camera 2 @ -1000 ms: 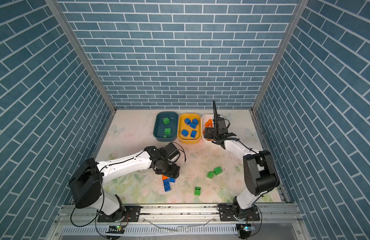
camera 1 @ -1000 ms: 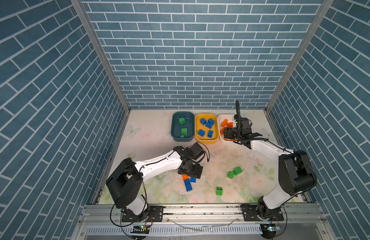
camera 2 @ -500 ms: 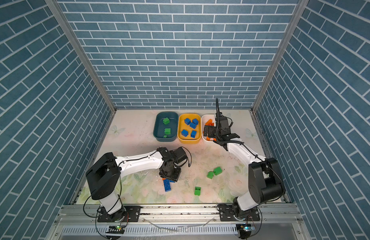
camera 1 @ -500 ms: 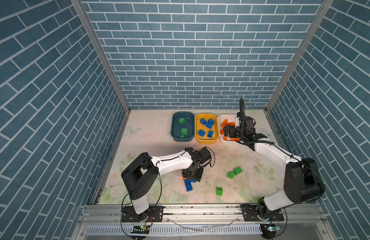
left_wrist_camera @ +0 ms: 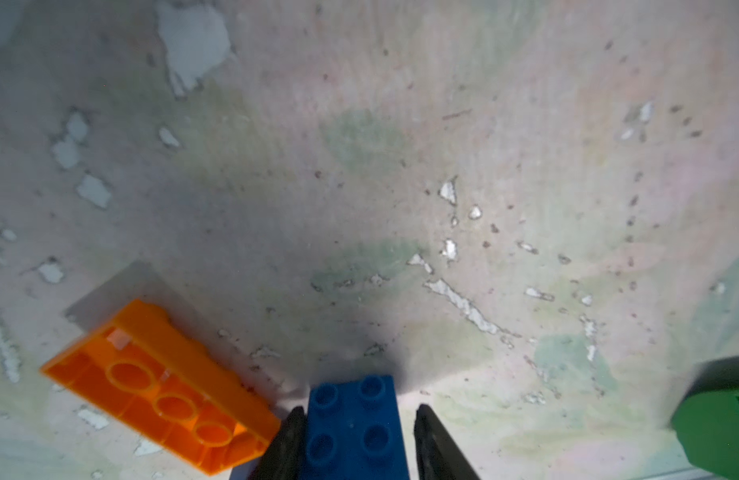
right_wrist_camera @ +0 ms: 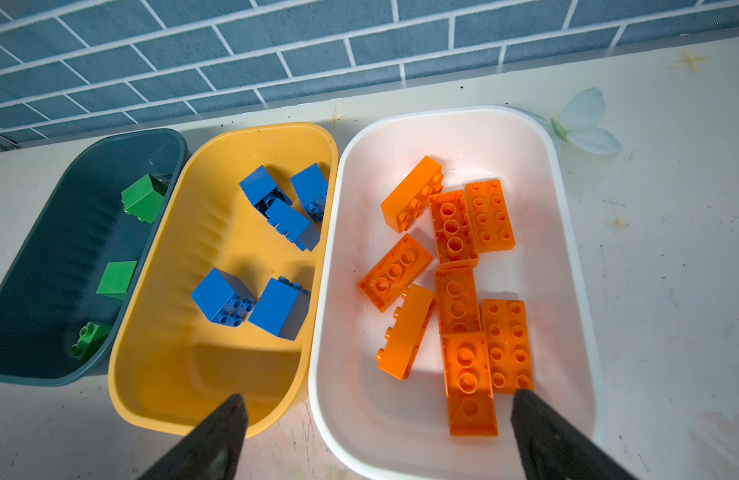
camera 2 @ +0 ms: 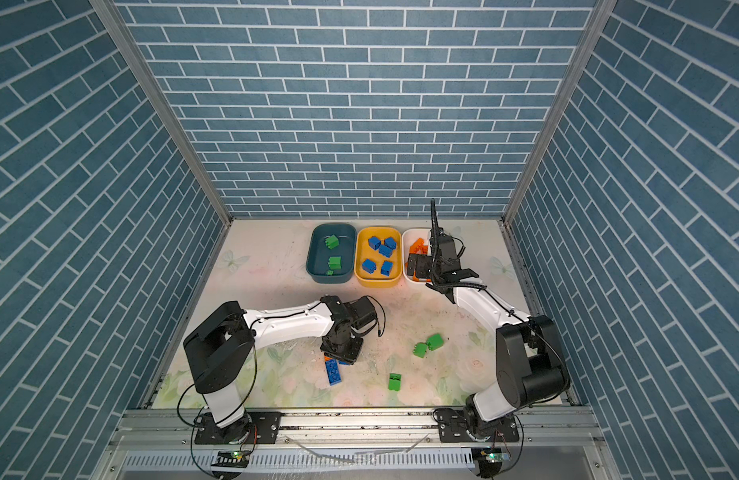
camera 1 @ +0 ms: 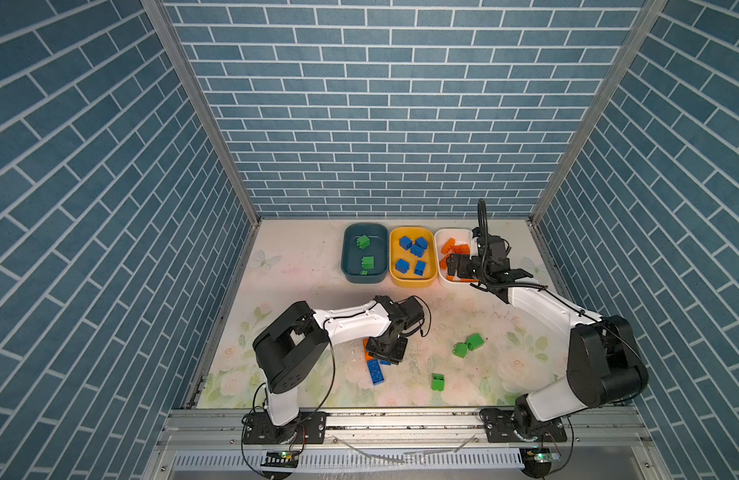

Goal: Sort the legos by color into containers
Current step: 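Return the left gripper to the blue bricks and grasp a small blue brick, then carry the blue brick into the yellow bin and open the left gripper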

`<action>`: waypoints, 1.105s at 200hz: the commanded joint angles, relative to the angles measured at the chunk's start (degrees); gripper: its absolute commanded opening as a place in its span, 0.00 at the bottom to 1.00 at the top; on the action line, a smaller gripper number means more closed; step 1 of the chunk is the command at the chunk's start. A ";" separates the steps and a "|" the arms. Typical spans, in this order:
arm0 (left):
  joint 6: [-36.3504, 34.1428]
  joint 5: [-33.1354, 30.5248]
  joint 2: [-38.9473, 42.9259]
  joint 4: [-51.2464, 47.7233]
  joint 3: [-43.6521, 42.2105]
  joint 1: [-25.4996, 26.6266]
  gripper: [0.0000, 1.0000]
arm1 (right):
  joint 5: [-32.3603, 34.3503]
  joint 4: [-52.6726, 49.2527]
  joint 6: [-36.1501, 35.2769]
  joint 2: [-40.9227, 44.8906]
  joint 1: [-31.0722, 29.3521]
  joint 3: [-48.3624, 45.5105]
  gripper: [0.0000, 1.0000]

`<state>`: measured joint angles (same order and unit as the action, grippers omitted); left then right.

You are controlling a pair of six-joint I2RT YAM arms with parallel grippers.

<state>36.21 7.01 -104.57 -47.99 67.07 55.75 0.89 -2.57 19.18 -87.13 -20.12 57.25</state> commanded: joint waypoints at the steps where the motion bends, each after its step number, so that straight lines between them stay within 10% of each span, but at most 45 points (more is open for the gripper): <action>1: -1.08 -1.81 -1.43 -1.25 1.44 0.59 0.42 | 0.46 -0.81 0.64 1.35 0.17 -1.20 0.99; 97: -4.95 -9.10 -1.24 1.72 9.98 -1.67 0.26 | -3.69 -0.34 1.76 6.63 -0.01 -6.27 0.99; 221: -10.54 -9.74 -19.61 6.19 44.77 -13.87 0.27 | -1.59 -3.44 6.13 11.41 -0.01 -10.68 0.99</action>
<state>26.74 -2.76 -120.88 -42.13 108.05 44.14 -1.48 -4.25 23.40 -77.87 -20.12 48.16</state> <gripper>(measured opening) 0.355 0.990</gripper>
